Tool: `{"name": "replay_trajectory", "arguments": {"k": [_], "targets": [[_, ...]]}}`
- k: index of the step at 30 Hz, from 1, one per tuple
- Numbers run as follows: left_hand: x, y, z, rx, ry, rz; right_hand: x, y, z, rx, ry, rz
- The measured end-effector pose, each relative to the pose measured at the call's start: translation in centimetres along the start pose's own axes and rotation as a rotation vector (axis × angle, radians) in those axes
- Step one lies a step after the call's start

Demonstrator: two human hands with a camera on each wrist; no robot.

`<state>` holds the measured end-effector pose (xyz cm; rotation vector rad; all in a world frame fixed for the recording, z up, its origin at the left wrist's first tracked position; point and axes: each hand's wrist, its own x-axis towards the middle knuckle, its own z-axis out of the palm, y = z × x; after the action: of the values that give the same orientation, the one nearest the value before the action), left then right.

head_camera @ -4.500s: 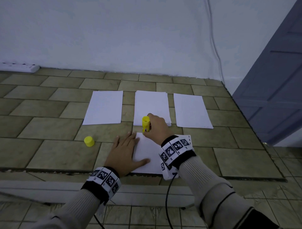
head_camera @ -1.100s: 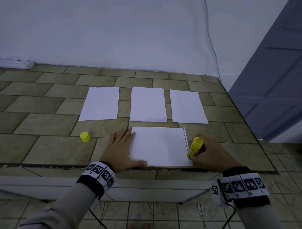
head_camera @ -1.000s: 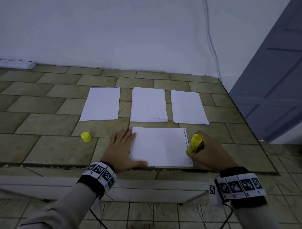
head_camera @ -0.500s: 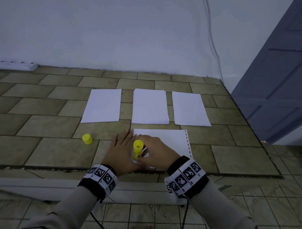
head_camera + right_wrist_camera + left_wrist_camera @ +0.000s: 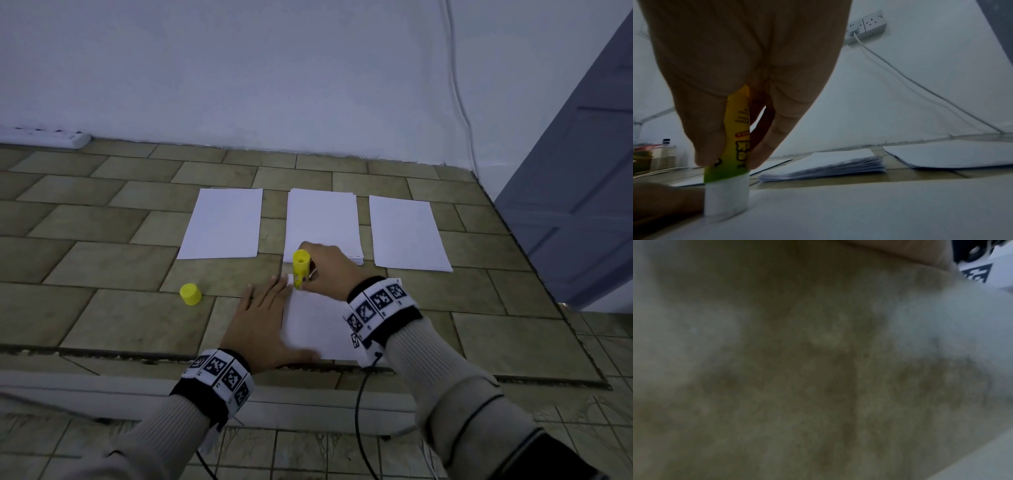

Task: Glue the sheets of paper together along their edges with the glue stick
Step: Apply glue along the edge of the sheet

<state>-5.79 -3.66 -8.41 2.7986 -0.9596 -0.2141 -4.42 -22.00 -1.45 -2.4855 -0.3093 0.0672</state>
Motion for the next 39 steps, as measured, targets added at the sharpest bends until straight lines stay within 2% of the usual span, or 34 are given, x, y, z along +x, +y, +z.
{"name": "replay_trajectory", "arguments": {"k": [7, 13, 17, 24, 30, 34, 39], "targets": [[-0.1, 0.2, -0.3, 0.03, -0.036, -0.014, 1.0, 0.6, -0.3, -0.001, 0.061, 0.067], [0.1, -0.1, 0.3, 0.015, 0.008, -0.027, -5.0, 1.1, -0.9, 0.197, 0.031, 0.068], [0.2, 0.0, 0.4, 0.025, 0.01, -0.039, -9.4, 1.4, -1.0, 0.311, 0.074, 0.093], [0.1, 0.0, 0.3, 0.05, -0.015, -0.047, -12.2, 2.2, -0.6, 0.213, 0.033, 0.001], [0.2, 0.0, 0.3, 0.041, -0.017, -0.038, -10.7, 2.0, -0.8, 0.2, 0.064, 0.007], [0.1, 0.0, 0.4, 0.035, -0.005, -0.043, -7.6, 2.7, -2.0, 0.206, 0.092, 0.037], [0.1, -0.1, 0.4, 0.029, 0.007, -0.044, -3.7, 4.2, -3.2, 0.102, 0.13, 0.085]]}}
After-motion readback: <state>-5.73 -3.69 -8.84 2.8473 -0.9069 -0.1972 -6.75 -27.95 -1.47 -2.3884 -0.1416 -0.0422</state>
